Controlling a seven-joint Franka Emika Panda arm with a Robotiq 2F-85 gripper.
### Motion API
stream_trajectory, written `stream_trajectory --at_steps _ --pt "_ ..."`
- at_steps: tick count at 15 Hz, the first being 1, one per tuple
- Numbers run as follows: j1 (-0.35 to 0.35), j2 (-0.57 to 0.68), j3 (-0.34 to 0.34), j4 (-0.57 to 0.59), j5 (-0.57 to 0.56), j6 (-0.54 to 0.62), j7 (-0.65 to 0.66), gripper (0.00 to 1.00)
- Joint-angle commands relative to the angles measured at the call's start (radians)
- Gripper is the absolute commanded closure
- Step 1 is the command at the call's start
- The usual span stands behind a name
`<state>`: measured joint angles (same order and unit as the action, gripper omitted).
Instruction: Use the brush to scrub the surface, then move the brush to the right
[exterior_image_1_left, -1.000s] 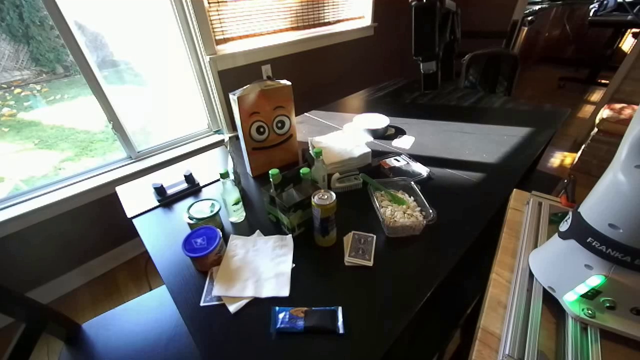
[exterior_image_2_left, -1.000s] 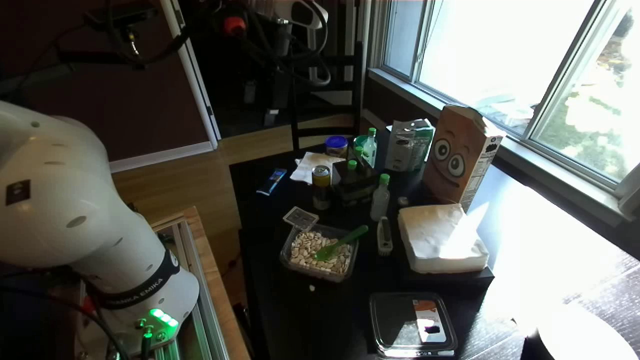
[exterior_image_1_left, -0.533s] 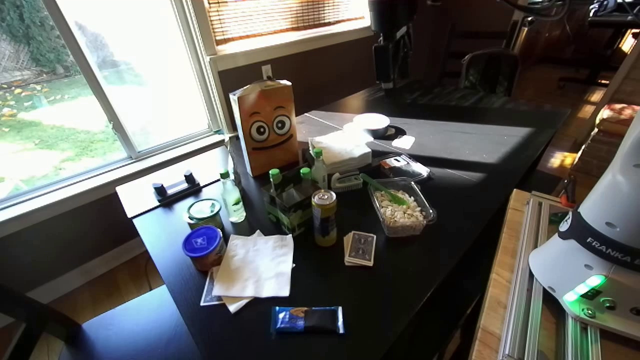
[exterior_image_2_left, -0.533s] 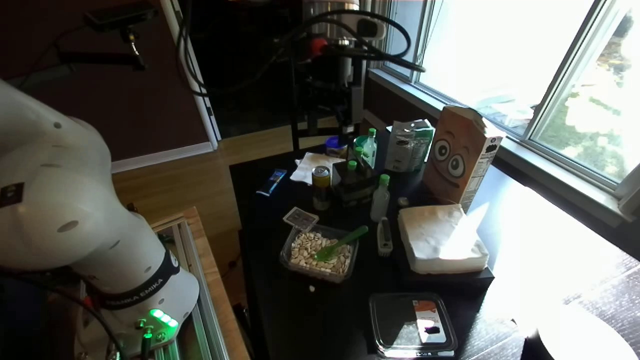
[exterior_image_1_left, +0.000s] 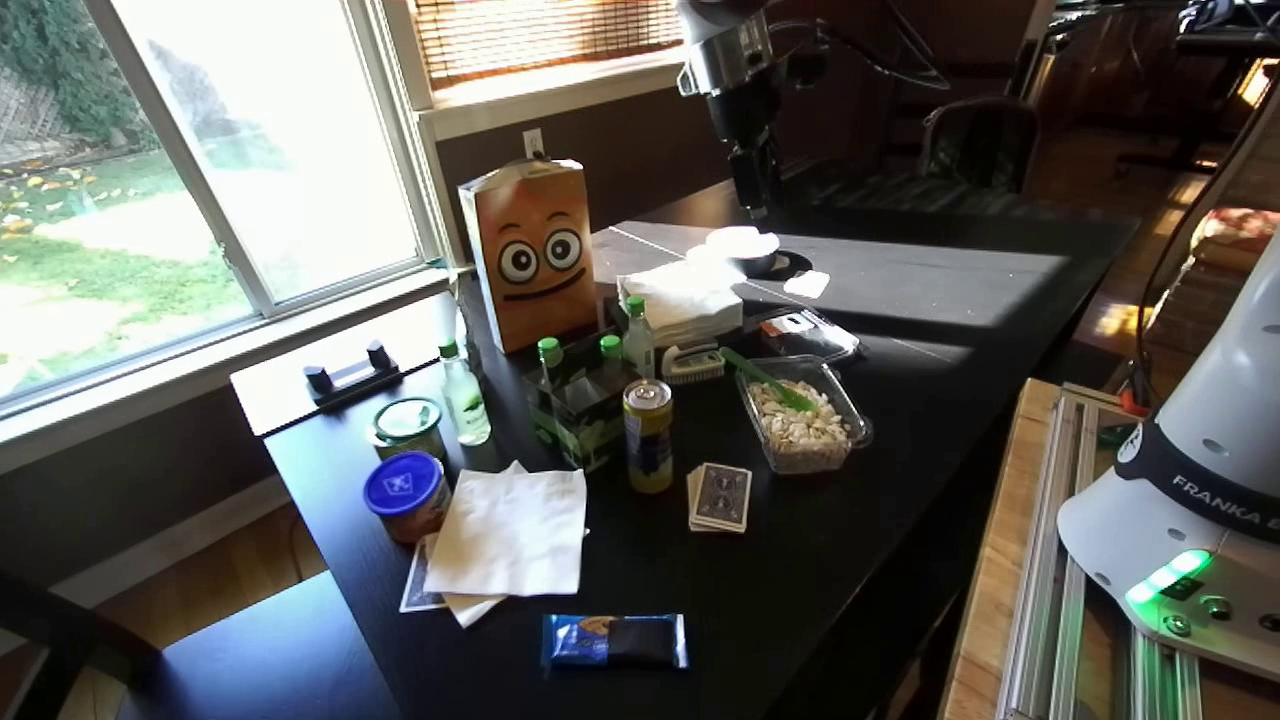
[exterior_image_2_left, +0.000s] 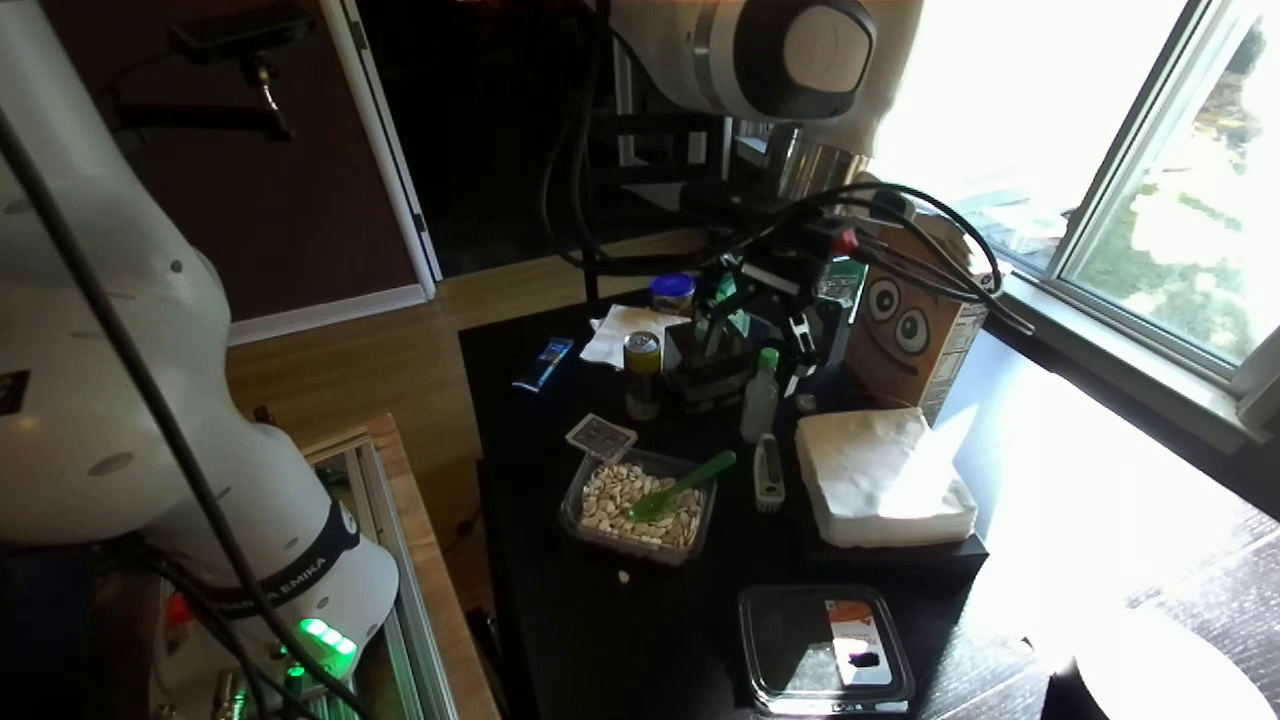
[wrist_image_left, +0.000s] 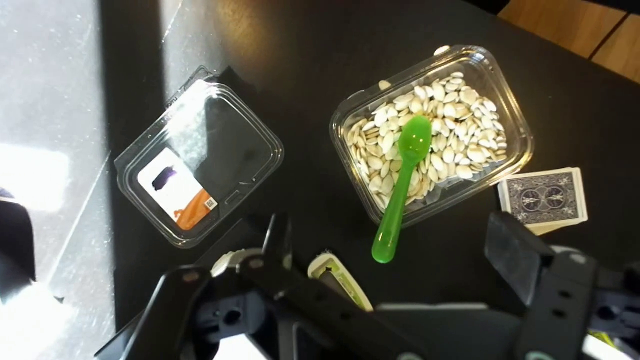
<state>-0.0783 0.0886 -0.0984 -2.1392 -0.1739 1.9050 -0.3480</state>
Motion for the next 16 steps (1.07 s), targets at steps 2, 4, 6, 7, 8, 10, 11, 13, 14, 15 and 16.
stream_trajectory --at_steps 2,4,6,7,8,10,11,13,14,15,16 --pt "-0.010 0.019 0.007 0.018 0.007 -0.003 -0.013 0.00" --pt "-0.010 0.011 0.012 -0.007 0.004 0.049 -0.048 0.00" --pt "-0.039 0.018 0.007 -0.052 0.108 0.151 -0.199 0.00" --pt "-0.050 0.021 0.006 -0.082 0.153 0.204 -0.246 0.00" --pt "-0.061 0.034 0.007 -0.104 0.205 0.253 -0.300 0.00" --pt "-0.082 0.078 0.018 -0.127 0.327 0.341 -0.422 0.00" --pt "-0.090 0.095 0.029 -0.141 0.396 0.378 -0.483 0.00" --pt "-0.088 0.143 0.055 -0.156 0.497 0.481 -0.534 0.00" --pt "-0.079 0.163 0.065 -0.151 0.492 0.480 -0.523 0.00" --pt "-0.068 0.158 0.056 -0.149 0.443 0.423 -0.439 0.00" --pt "-0.086 0.145 0.056 -0.155 0.443 0.444 -0.481 0.00"
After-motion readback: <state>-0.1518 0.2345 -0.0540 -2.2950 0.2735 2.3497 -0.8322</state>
